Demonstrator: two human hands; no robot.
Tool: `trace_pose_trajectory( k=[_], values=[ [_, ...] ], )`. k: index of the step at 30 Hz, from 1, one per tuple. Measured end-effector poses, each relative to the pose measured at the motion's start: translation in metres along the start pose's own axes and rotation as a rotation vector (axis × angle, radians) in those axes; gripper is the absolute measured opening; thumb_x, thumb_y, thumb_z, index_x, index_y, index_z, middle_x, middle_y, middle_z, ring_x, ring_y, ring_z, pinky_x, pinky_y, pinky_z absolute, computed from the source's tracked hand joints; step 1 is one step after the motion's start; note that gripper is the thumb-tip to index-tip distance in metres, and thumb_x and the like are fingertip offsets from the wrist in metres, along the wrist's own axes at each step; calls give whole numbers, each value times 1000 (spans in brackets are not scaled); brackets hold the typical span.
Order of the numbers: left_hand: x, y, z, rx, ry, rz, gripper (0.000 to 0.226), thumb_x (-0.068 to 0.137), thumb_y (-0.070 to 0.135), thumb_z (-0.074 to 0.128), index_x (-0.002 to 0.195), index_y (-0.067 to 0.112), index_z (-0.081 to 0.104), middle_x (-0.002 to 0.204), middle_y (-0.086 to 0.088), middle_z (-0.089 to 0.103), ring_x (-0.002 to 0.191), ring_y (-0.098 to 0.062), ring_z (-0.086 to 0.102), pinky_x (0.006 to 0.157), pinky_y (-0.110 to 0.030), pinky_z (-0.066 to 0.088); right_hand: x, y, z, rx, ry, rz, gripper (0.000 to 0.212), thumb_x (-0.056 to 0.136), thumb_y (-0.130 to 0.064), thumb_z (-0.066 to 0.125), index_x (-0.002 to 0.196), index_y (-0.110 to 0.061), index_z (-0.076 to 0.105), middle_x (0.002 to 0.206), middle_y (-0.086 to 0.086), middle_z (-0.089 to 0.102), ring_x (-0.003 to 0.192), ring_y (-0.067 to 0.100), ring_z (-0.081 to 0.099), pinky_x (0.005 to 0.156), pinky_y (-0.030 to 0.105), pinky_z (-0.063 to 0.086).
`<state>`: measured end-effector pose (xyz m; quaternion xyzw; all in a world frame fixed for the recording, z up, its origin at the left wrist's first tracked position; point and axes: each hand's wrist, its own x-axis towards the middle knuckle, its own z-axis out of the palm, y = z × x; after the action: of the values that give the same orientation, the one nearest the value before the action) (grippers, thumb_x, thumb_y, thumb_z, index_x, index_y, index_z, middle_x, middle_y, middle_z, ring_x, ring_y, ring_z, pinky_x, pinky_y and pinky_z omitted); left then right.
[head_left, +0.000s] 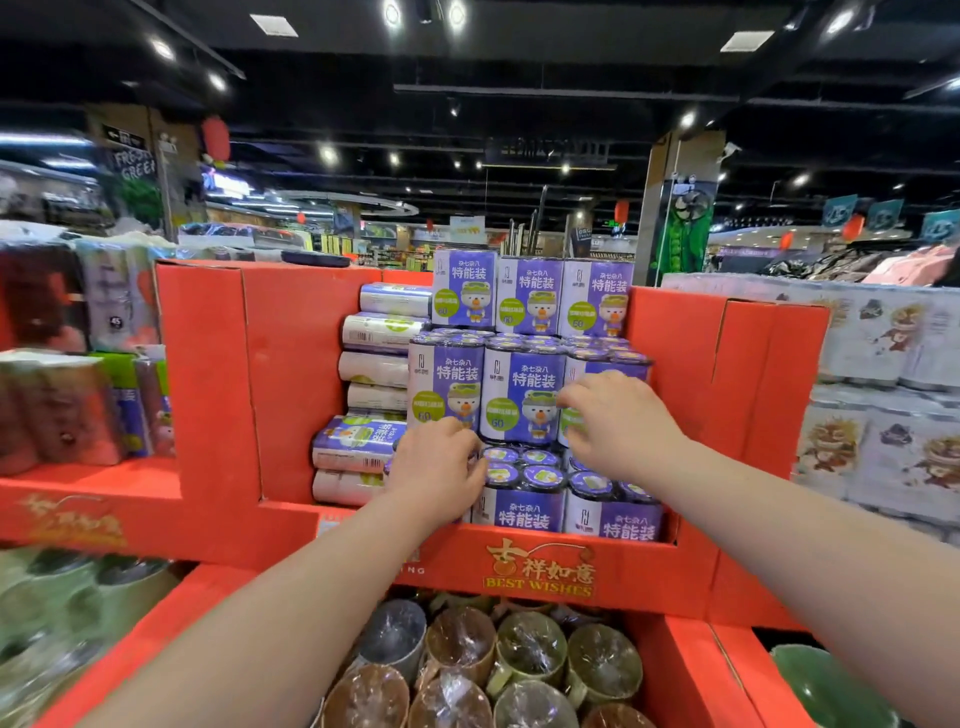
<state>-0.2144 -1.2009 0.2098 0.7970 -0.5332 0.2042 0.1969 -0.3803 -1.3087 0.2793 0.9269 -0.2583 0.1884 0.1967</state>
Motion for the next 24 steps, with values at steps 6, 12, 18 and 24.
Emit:
trace_pose_trajectory(
  k=[6,12,18,24],
  values=[
    [-66,1,-7,52,21,-49,27,72,37,56,77,13,66,77,-8,61,71,-34,61,59,-37,46,-32,-63,16,136,-62,-228,30,91,-32,47,116,-19,59,117,3,59,115,28,51,93,39,43],
    [-160,-22,-13,238,-204,-200,34,89,43,48,112,19,57,114,-2,54,110,-27,51,84,-36,38,-60,-136,35,266,-159,-381,34,89,-35,50,118,-21,59,119,4,59,114,29,52,95,38,44],
    [-258,-42,-36,152,-293,-368,33,93,37,45,119,17,52,118,0,50,112,-23,48,86,-37,45,-104,-216,42,361,-257,-542,33,90,-35,48,120,-22,57,119,3,58,114,28,51,92,38,42],
    [-376,-63,-69,132,-399,-528,54,82,47,25,113,14,55,116,-4,51,112,-27,50,87,-37,46,-167,-308,38,425,-347,-689,33,88,-35,49,117,-22,58,119,6,58,117,28,52,93,36,42]
  ],
)
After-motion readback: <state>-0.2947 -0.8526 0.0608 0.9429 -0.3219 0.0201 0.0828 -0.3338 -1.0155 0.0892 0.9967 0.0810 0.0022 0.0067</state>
